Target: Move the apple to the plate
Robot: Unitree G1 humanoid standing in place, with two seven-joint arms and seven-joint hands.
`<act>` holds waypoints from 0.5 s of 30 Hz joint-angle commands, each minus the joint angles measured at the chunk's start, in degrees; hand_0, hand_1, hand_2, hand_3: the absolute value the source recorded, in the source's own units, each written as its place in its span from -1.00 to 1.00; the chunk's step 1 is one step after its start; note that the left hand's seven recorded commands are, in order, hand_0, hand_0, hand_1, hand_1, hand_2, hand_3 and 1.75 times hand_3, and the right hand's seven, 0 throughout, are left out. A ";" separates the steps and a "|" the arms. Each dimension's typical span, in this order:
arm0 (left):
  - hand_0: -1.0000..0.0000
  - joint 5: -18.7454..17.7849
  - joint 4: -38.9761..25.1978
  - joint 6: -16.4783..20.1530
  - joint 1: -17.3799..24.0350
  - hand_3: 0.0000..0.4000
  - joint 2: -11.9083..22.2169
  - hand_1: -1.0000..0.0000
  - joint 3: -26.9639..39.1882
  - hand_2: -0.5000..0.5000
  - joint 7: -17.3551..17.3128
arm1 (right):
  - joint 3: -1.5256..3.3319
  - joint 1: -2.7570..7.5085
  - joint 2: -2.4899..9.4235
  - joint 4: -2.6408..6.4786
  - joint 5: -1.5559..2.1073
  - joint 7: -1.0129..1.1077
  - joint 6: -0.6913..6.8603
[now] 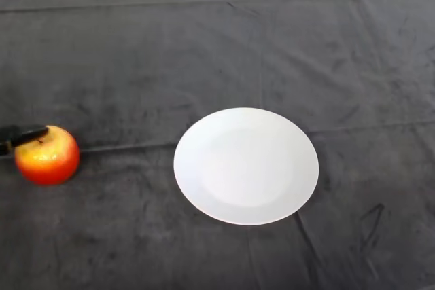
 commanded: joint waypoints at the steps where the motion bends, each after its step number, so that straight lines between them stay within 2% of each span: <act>1: 1.00 0.41 -3.04 1.38 3.55 -1.00 -0.04 1.00 -1.46 0.00 -1.07 | 0.23 1.17 -0.45 0.77 0.15 -0.04 0.39; 8: 1.00 0.73 -6.22 4.01 5.70 -1.00 0.44 1.00 -3.00 0.00 -3.90 | 0.22 1.41 -0.45 0.32 0.17 0.08 0.49; 15: 1.00 1.92 -5.71 6.67 5.39 -1.00 0.81 1.00 -4.21 0.00 -5.03 | 0.21 1.59 -0.46 -0.04 0.17 0.18 0.59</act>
